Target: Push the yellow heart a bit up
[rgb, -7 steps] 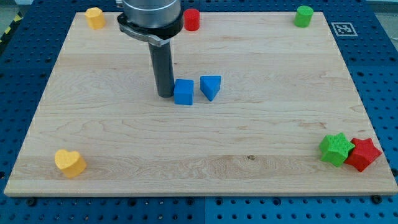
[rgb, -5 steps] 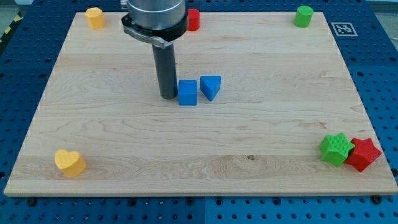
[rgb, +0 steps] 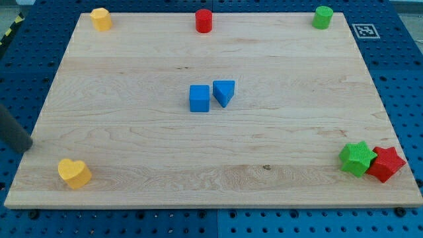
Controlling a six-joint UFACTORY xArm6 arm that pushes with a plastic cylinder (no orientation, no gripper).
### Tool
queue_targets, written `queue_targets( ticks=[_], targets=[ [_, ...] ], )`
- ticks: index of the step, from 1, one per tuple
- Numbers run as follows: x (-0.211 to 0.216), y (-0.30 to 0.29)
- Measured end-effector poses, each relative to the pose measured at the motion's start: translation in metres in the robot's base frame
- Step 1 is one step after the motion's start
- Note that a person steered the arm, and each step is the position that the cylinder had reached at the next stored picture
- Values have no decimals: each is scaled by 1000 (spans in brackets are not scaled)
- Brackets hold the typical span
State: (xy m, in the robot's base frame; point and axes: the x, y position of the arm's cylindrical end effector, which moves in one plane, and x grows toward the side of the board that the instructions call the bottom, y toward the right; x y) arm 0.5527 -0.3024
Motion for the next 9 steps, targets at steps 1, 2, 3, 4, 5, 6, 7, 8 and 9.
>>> queue_targets(
  ticks=[1, 2, 3, 4, 5, 6, 7, 8, 9],
  targets=[
    [57, 11],
    [61, 12],
    [49, 47],
    [35, 104],
    [34, 150],
    [34, 180],
    [34, 197],
    [34, 197],
    [34, 179]
  ],
)
